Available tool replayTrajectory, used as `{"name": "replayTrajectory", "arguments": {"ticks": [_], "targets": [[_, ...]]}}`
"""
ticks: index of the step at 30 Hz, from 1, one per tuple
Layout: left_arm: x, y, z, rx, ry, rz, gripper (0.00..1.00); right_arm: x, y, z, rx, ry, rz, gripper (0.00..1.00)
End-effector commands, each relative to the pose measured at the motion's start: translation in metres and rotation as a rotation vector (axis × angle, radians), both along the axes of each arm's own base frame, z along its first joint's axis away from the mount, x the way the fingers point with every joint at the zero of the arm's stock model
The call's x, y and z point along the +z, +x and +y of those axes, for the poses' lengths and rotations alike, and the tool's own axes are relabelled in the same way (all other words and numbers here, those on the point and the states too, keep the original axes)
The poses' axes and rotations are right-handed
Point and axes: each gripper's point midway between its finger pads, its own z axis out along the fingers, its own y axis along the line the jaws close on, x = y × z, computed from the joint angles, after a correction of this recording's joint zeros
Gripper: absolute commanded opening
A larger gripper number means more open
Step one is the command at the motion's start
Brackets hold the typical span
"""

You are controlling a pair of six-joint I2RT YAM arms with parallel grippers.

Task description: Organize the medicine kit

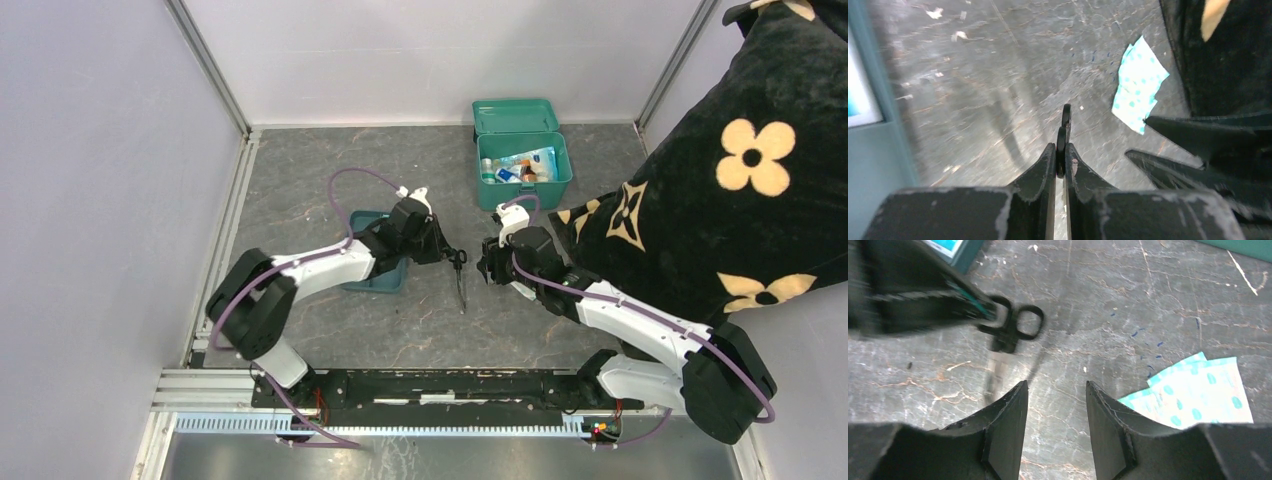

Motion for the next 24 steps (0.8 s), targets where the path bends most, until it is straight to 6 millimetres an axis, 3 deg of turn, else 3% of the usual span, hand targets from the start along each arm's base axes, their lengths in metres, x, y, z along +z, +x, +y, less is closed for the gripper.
{"name": "replayTrajectory", "arguments": {"ticks": [1, 7, 10, 14, 18, 24], "targets": [[0.047, 0.005, 0.050, 0.041, 0.195, -0.125, 0.02, 0.022, 0.010, -0.003, -0.018, 0.003, -0.057, 0.52], [0.079, 0.007, 0.130, 0.141, 0.400, -0.148, 0.02, 0.017, 0.006, -0.001, 0.006, 0.021, -0.045, 0.53], [0.081, 0.022, 0.186, 0.238, 0.511, -0.155, 0.02, 0.013, 0.005, 0.002, 0.027, 0.021, -0.030, 0.54], [0.074, 0.037, 0.238, 0.300, 0.584, -0.125, 0.02, 0.011, 0.002, 0.008, 0.057, 0.028, -0.013, 0.54], [0.060, 0.048, 0.245, 0.254, 0.618, -0.115, 0.02, 0.005, 0.000, 0.007, 0.070, 0.013, 0.001, 0.54], [0.049, 0.066, 0.223, 0.129, 0.520, -0.117, 0.02, 0.003, -0.001, 0.006, 0.079, -0.007, 0.003, 0.55]]}}
